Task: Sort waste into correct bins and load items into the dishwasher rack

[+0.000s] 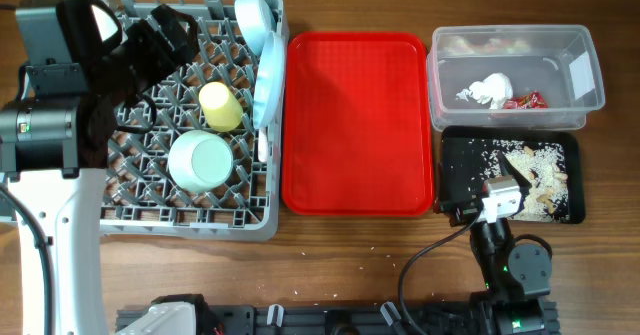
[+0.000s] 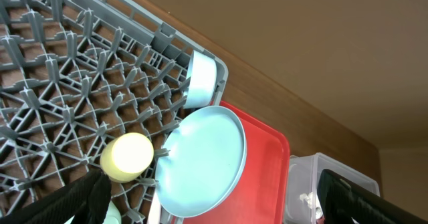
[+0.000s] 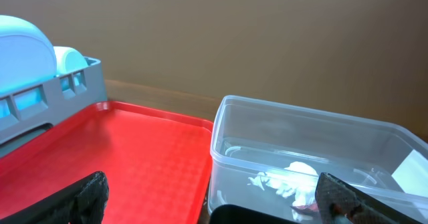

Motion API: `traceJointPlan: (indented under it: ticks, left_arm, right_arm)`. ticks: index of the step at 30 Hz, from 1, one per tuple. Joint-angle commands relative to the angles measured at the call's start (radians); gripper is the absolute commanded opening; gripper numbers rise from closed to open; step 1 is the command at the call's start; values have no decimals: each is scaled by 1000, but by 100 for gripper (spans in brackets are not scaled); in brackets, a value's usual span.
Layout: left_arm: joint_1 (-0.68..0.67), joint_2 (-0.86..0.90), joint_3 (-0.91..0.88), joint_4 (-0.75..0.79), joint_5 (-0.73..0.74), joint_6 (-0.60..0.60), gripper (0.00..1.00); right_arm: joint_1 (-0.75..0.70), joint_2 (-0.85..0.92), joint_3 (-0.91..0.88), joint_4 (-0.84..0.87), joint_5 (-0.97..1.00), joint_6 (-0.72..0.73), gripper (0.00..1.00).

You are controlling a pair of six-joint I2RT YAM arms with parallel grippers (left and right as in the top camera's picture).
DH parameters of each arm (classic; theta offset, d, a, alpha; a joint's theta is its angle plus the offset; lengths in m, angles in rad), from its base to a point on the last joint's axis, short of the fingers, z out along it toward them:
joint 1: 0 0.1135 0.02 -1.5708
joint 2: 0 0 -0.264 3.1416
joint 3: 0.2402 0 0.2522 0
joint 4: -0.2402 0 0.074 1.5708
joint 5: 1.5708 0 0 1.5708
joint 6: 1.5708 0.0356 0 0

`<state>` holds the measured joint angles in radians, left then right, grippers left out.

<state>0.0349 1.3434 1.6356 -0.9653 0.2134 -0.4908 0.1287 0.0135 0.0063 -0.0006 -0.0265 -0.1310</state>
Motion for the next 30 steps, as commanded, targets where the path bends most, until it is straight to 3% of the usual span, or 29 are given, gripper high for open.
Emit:
traceJointPlan:
  ticks: [1,12,17,27,30]
  left_arm:
    - [3,-2,1,2,-6,13,100]
    - [2,-19,1,0,-6,13,100]
    - [2,-408,-103,-8,-6,13,100]
    - [3,-1235,-789,-29,12,12,100]
    - [20,-1340,-950,146,3,12,100]
  right_arm:
    - [-6,-10,-1,2,-23,-26,100]
    - [-6,-10,-1,2,-23,-26,100]
    - [-6,-10,-1,2,-23,-26,100]
    - [-6,-10,-1,2,-23,-27,100]
    - [-6,-10,-1,2,-23,-26,100]
